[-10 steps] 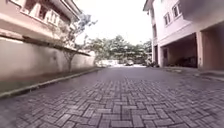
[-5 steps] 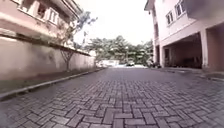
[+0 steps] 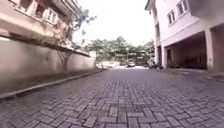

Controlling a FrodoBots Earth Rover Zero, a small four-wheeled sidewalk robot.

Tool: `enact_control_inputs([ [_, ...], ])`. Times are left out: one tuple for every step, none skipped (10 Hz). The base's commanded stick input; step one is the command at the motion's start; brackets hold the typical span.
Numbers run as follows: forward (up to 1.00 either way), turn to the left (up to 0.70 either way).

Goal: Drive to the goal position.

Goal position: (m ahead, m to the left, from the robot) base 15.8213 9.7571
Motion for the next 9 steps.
enact_control_inputs([
  [0.7, 0.0],
  [0.7, 0.0],
  [0.7, 0.0],
  [0.7, 0.0],
  [0.7, 0.0],
  [0.7, 0.0],
  [0.7, 0.0],
  [0.7, 0.0],
  [0.7, 0.0],
])
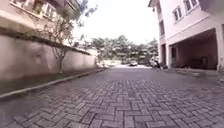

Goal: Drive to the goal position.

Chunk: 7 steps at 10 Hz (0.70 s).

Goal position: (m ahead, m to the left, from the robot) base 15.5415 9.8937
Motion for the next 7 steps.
enact_control_inputs([
  [0.7, 0.0],
  [0.7, 0.0],
  [0.7, 0.0],
  [0.7, 0.0],
  [0.7, 0.0],
  [0.7, 0.0],
  [0.7, 0.0],
])
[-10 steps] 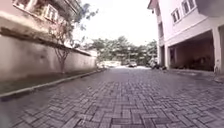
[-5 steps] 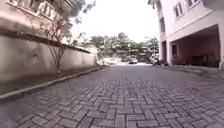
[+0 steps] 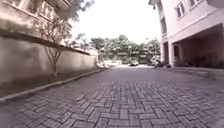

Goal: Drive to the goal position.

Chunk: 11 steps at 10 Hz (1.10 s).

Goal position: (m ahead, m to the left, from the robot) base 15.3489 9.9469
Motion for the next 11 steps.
enact_control_inputs([
  [0.7, 0.0],
  [0.7, 0.0],
  [0.7, 0.0],
  [0.7, 0.0],
  [0.7, 0.0],
  [0.7, 0.0],
  [0.7, 0.0],
  [0.7, 0.0],
  [0.7, 0.0],
  [0.7, 0.0],
  [0.7, 0.0],
])
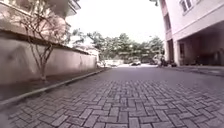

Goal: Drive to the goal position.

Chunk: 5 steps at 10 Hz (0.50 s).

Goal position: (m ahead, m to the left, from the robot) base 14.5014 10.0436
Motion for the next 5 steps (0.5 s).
enact_control_inputs([
  [0.7, 0.0],
  [0.7, 0.0],
  [0.7, 0.0],
  [0.7, 0.0],
  [0.7, 0.0],
])
